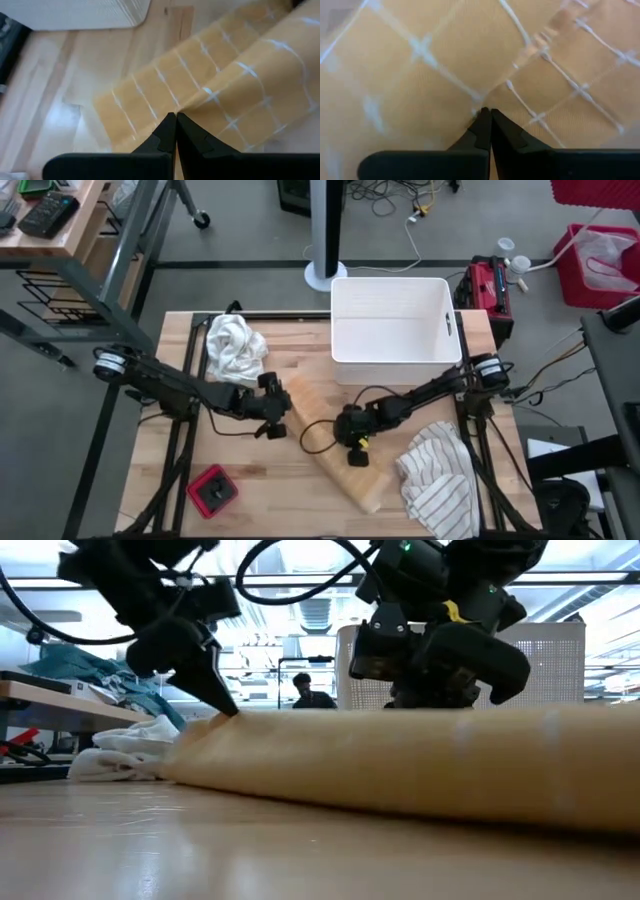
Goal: Fold towel
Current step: Fold the yellow kitchen towel
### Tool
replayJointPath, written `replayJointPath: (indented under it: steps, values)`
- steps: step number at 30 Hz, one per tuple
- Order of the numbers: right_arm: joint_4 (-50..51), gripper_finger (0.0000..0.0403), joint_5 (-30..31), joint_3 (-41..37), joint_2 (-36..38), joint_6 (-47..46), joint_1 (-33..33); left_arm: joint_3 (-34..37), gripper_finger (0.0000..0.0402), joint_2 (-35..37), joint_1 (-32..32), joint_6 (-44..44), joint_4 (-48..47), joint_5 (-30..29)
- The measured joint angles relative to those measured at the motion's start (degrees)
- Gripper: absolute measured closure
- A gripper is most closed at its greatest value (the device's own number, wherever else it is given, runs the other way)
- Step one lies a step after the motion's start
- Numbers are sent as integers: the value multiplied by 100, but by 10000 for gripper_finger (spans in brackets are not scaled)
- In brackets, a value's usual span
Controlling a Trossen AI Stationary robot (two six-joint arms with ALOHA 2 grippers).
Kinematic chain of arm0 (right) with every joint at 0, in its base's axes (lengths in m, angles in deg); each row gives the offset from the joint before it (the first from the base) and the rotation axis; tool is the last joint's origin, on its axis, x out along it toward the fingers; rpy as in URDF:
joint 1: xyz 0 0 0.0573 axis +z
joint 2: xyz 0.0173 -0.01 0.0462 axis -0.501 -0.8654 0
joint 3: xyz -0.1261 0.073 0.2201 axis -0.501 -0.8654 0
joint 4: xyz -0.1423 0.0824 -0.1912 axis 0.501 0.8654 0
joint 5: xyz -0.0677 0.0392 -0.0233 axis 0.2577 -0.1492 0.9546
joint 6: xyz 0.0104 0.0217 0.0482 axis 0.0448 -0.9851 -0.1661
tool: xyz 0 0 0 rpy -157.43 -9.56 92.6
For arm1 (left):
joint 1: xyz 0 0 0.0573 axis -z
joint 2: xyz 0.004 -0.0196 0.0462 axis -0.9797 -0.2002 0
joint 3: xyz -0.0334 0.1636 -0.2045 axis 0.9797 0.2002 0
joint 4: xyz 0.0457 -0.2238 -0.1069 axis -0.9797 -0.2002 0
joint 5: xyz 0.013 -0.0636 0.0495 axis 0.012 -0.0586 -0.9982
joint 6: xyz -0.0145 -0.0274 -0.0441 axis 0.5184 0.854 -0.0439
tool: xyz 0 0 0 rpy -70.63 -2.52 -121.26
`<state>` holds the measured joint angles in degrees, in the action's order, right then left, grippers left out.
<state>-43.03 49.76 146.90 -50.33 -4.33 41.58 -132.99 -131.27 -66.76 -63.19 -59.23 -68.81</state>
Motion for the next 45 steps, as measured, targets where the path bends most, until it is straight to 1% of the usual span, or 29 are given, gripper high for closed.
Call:
replayJointPath:
  steps: [2,8,14,21,24,27,30,34,37,45]
  values:
    - [85,403,1,60,0,32,32,2,401,-49,-90,-157,119,58]
    - [103,403,16,131,-2,-27,75,1,401,-254,-229,-900,996,160]
    - [57,403,52,131,-2,-110,186,0,401,-400,-413,-1074,1352,313]
    - [37,403,179,131,-2,-117,296,0,401,-766,-703,-1457,2224,356]
    - [30,403,191,131,-2,-133,321,-4,401,-996,-853,-1543,2491,646]
    - [90,403,402,147,20,-182,362,-4,402,-1163,-899,-1626,2543,711]
    - [339,403,663,166,269,-289,414,-4,402,-1225,-899,-1680,2543,709]
    - [717,403,1021,173,632,-455,453,-4,401,-1159,-899,-1683,2558,709]
    - [1004,403,1278,162,755,-566,476,-4,401,-1065,-897,-1727,2616,713]
    - [1016,403,1235,-286,618,-988,726,-4,401,-1032,-881,-1774,2859,761]
